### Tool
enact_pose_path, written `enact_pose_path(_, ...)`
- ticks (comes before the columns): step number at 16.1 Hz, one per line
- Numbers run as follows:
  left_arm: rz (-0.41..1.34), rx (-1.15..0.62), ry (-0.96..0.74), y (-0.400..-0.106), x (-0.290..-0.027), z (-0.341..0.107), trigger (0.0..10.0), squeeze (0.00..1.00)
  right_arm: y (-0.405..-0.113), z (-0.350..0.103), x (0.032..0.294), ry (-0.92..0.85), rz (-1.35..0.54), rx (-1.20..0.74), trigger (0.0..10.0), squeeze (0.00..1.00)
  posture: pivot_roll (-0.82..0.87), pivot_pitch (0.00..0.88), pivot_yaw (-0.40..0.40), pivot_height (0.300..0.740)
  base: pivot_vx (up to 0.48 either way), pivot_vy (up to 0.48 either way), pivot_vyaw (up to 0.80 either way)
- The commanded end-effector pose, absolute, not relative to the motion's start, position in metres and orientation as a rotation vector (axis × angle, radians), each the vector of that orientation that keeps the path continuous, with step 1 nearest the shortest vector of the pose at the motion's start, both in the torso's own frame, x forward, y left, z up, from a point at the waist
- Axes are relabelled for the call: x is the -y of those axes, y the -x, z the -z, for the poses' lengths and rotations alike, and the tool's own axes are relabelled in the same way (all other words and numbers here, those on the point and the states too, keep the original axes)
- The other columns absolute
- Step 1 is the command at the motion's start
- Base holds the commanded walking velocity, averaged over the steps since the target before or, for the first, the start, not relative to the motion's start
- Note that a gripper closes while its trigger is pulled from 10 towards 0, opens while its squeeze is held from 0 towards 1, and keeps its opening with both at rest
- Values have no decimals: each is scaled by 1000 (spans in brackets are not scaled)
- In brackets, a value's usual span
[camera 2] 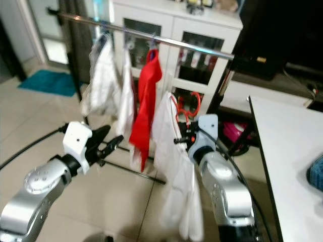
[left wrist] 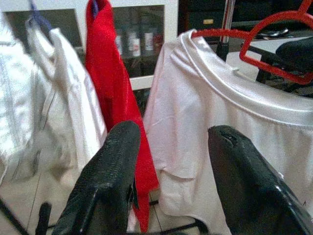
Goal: Hang hanger
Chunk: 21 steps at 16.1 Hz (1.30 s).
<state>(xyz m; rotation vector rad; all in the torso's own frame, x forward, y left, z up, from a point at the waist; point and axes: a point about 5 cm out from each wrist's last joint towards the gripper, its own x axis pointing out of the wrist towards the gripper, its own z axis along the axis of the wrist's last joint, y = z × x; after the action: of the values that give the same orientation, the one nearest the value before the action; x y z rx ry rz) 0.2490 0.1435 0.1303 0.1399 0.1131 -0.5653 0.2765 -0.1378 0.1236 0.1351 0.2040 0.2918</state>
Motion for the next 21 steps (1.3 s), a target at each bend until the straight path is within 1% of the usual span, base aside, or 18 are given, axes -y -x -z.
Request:
enact_pose_path(1, 581, -113, -136, -248, -140, -131, 10000, 0, -277, -130, 137, -131, -318, -180, 0, 0, 23, 0, -69, 740, -285, 0, 0)
enact_pose_path(2, 580, -113, -138, -249, -140, -131, 10000, 0, -277, -132, 134, -125, -351, -171, 0, 0, 23, 0, -68, 740, -274, 0, 0)
enact_pose_path(3, 574, -120, -160, -253, -140, -131, 10000, 0, -276, -136, 127, -125, -425, -151, 0, 0, 24, 0, -70, 740, 0, 0, 0)
enact_pose_path(4, 562, -114, -175, -261, -140, -132, 10000, 286, -274, -143, 116, -121, -533, -125, 0, 0, 22, 0, -69, 740, 0, 0, 0)
enact_pose_path(5, 551, -95, -164, -267, -141, -136, 10000, 1000, -273, -147, 111, -119, -586, -112, 0, 0, 22, 0, -69, 740, 0, 0, 0)
enact_pose_path(6, 545, -80, -139, -270, -141, -140, 10000, 1000, -272, -149, 108, -120, -613, -105, 0, 0, 21, 0, -69, 740, 0, 0, 0)
enact_pose_path(7, 551, -64, -149, -278, -138, -145, 10000, 1000, -272, -154, 102, -121, -675, -87, 0, 0, 20, 0, -70, 740, 0, 0, 0)
enact_pose_path(8, 547, -61, -160, -281, -136, -146, 10000, 1000, -272, -156, 99, -120, -696, -81, 0, 0, 20, 0, -70, 740, 0, 0, 0)
enact_pose_path(9, 503, -53, -167, -290, -134, -147, 10000, 1000, -272, -157, 93, -119, -739, -72, 0, 0, 15, 0, -69, 740, 0, 0, 0)
enact_pose_path(10, 497, -52, -166, -291, -134, -147, 10000, 957, -272, -157, 93, -118, -745, -71, 0, 0, 15, 0, -69, 740, 0, 0, 0)
enact_pose_path(11, 461, -47, -162, -296, -136, -149, 10000, 192, -270, -159, 89, -119, -782, -65, 0, 0, 13, 0, -70, 740, 0, 0, 0)
enact_pose_path(12, 425, -43, -157, -301, -139, -149, 10000, 0, -268, -161, 86, -122, -812, -59, 0, 0, 12, 0, -70, 740, 0, 0, 0)
enact_pose_path(14, 404, -36, -136, -306, -141, -151, 10000, 0, -266, -163, 84, -124, -849, -50, 0, 0, 10, 0, -69, 740, 0, 0, 0)
enact_pose_path(15, 404, -38, -132, -307, -141, -151, 3451, 0, -266, -163, 84, -123, -854, -49, 0, 0, 9, 0, -68, 740, 0, 0, 0)
enact_pose_path(16, 399, -41, -122, -308, -140, -150, 0, 0, -265, -164, 84, -126, -864, -43, 0, 0, 8, 0, -67, 740, 0, 0, 0)
enact_pose_path(21, 383, -46, -120, -313, -143, -147, 0, 0, -263, -168, 82, -165, -899, -23, 0, 0, 7, 0, -65, 740, 0, 0, 0)
